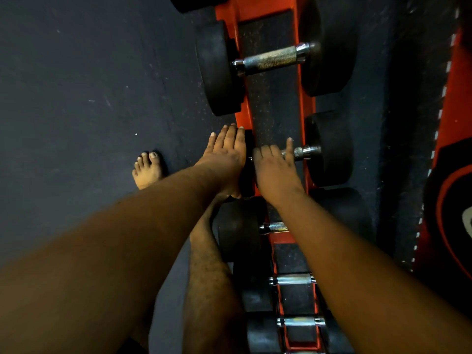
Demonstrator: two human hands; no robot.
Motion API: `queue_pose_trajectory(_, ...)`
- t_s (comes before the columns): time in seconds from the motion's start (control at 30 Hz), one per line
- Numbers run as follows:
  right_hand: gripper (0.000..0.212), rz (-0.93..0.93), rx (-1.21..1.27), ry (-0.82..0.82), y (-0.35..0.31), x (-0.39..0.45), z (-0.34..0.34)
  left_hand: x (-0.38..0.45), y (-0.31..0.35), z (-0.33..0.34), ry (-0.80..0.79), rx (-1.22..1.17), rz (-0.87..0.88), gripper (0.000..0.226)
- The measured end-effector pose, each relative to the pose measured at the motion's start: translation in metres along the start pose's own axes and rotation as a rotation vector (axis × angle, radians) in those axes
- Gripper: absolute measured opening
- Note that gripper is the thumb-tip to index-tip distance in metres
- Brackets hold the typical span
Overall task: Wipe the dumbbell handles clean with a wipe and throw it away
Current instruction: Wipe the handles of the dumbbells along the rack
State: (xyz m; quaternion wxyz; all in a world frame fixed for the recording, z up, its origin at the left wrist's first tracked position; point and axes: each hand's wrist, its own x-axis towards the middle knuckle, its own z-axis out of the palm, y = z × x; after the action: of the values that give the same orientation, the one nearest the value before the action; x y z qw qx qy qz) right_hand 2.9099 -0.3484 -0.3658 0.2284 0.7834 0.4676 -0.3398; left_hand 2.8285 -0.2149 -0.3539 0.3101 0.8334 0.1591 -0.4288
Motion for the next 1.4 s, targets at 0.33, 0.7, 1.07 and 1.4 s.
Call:
queue_pose_trajectory(0.33, 0.034, 0.021, 0.019, -0.018, 0.002, 0.02, -0.006, -0.002, 0.001, -0.003, -0.018, -0.002, -0.012, 0.152)
queue_pose_trajectory(0.7, 0.037, 0.095, 0.042, -0.042, 0.014, 0.018, -0.011, -0.002, -0.002, -0.002, -0.013, -0.034, 0.014, 0.153)
queue_pose_trajectory(1.07, 0.029, 0.099, -0.017, -0.093, 0.031, 0.02, -0.017, -0.001, -0.004, 0.0, 0.007, -0.05, 0.021, 0.153)
queue_pose_trajectory(1.4, 0.059, 0.104, 0.002, 0.08, 0.026, -0.015, -0.001, -0.002, -0.003, 0.0, 0.003, -0.046, 0.014, 0.154)
